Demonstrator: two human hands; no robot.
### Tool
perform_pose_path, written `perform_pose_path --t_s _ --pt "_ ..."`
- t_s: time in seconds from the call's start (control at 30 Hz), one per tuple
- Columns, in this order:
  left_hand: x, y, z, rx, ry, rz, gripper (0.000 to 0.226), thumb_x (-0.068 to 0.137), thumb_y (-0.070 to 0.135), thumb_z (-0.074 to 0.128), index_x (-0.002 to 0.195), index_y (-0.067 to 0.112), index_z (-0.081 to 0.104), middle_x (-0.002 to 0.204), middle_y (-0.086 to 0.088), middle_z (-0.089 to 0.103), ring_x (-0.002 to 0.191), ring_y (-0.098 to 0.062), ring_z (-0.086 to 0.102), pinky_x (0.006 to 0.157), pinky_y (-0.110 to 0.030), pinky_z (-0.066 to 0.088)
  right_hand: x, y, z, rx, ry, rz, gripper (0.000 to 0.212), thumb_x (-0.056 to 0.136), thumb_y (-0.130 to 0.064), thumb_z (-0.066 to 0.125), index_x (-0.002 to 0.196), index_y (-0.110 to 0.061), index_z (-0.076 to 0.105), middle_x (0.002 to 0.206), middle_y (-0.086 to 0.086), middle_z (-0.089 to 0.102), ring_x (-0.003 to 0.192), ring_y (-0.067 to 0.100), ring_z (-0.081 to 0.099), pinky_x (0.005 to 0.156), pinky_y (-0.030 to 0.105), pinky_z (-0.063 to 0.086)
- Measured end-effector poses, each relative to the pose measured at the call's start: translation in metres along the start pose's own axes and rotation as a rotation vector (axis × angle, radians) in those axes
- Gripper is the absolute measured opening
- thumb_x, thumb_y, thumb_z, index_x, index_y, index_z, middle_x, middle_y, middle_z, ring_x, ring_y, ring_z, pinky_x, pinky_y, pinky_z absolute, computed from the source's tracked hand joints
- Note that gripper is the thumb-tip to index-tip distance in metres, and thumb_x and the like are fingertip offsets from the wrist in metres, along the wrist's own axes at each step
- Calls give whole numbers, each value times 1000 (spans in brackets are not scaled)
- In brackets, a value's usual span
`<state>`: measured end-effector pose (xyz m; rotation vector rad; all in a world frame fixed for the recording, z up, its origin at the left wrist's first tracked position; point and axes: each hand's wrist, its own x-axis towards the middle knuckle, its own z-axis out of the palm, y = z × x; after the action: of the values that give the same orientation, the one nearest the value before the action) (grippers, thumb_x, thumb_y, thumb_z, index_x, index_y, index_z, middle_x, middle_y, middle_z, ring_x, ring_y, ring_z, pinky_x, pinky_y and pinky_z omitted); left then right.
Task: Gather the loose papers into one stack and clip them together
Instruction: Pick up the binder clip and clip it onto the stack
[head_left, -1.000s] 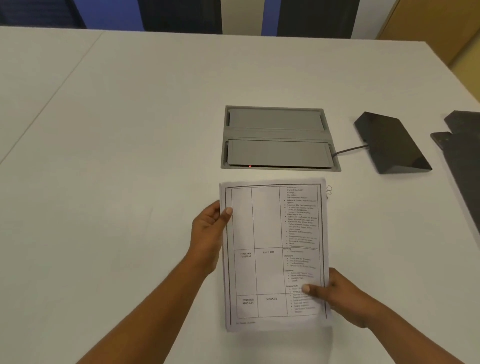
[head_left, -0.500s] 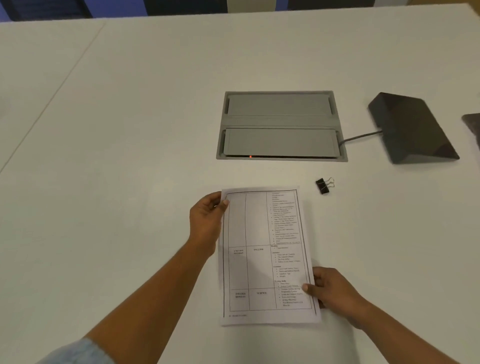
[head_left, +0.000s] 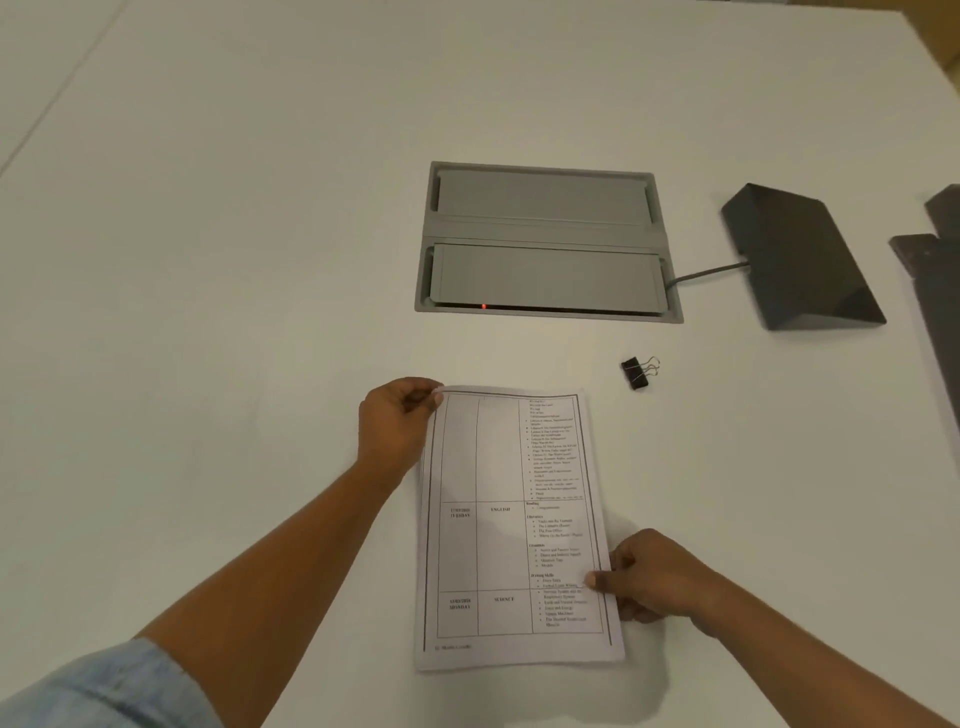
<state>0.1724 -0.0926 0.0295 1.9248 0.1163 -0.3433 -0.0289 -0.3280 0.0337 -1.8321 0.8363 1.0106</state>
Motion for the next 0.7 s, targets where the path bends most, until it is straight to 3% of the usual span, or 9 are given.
perform_pose_path --t_s 0.07,0.17,0.3,0.47,0.53,0.67,0.7 --pt "0 -1 1 1 -3 16 12 87 7 71 98 9 75 91 -6 76 83 -11 70 85 -21 53 5 -13 -23 -80 100 15 36 76 -38 80 74 -4 72 74 12 77 60 18 67 63 30 59" --pt "1 0 4 10 8 47 12 87 8 71 97 9 75 90 -5 76 83 -10 70 83 -18 52 25 -37 -71 -85 393 -75 27 76 -35 80 67 -11 71 66 9 75 59 20 65 71 37 59" --pt "1 3 11 31 33 86 10 87 9 70 95 12 76 85 0 74 82 -11 68 81 -19 52 56 -70 -131 31 718 -154 17 74 -29 79 69 -22 64 81 9 75 79 32 73 78 44 61" --pt "-1 3 14 -3 57 105 11 87 10 71 96 13 76 86 3 75 79 1 69 78 -7 51 79 -94 -156 29 724 -103 41 77 -37 79 106 -11 66 101 9 67 93 35 70 84 44 59" --pt "-2 3 14 -41 56 98 10 87 9 71 94 14 76 87 3 75 78 3 68 78 -7 52 84 -98 -157 3 698 -87 36 77 -33 79 102 -9 69 98 8 65 94 35 69 85 46 59" --pt "0 1 14 -71 74 83 10 86 8 72 93 14 76 86 2 75 79 -7 66 80 -17 53 91 -102 -158 -78 655 -106 7 80 -17 74 80 -10 72 95 16 73 88 36 70 81 47 60" --pt "1 0 14 -81 75 80 10 86 8 72 92 14 77 86 2 76 79 -9 66 80 -19 53 90 -104 -159 -88 644 -112 9 80 -16 75 74 -13 70 95 17 74 87 36 70 81 46 60"
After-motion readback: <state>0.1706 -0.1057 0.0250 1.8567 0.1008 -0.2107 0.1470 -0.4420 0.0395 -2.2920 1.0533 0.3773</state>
